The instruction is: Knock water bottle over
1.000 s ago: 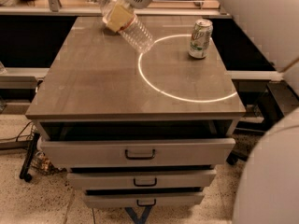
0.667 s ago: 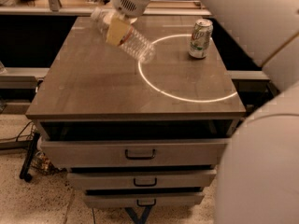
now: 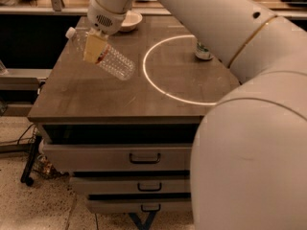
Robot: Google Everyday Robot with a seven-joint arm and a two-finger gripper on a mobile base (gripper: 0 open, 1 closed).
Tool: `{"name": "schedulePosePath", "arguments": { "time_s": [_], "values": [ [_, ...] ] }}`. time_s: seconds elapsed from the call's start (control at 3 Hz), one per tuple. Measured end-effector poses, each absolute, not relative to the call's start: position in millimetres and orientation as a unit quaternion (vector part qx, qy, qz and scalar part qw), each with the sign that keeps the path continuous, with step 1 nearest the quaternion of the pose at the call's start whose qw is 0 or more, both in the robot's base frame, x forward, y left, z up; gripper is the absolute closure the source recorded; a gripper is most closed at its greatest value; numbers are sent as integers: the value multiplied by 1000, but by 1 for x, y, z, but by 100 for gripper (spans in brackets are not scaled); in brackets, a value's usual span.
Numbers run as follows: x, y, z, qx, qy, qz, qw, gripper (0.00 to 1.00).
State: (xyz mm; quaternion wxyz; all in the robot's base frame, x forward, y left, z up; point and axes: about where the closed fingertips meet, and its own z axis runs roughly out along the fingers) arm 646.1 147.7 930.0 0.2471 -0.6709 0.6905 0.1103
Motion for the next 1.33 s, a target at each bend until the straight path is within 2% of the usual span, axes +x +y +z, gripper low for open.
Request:
{"name": "schedulePosePath", "arguments": {
  "time_s": [0.67, 1.0, 1.33],
  "values": [
    [646, 198, 889, -679, 678, 171, 222, 36],
    [653, 204, 869, -667, 689, 185, 215, 12],
    [658, 199, 856, -653, 702, 189, 210, 0]
  ]
}}
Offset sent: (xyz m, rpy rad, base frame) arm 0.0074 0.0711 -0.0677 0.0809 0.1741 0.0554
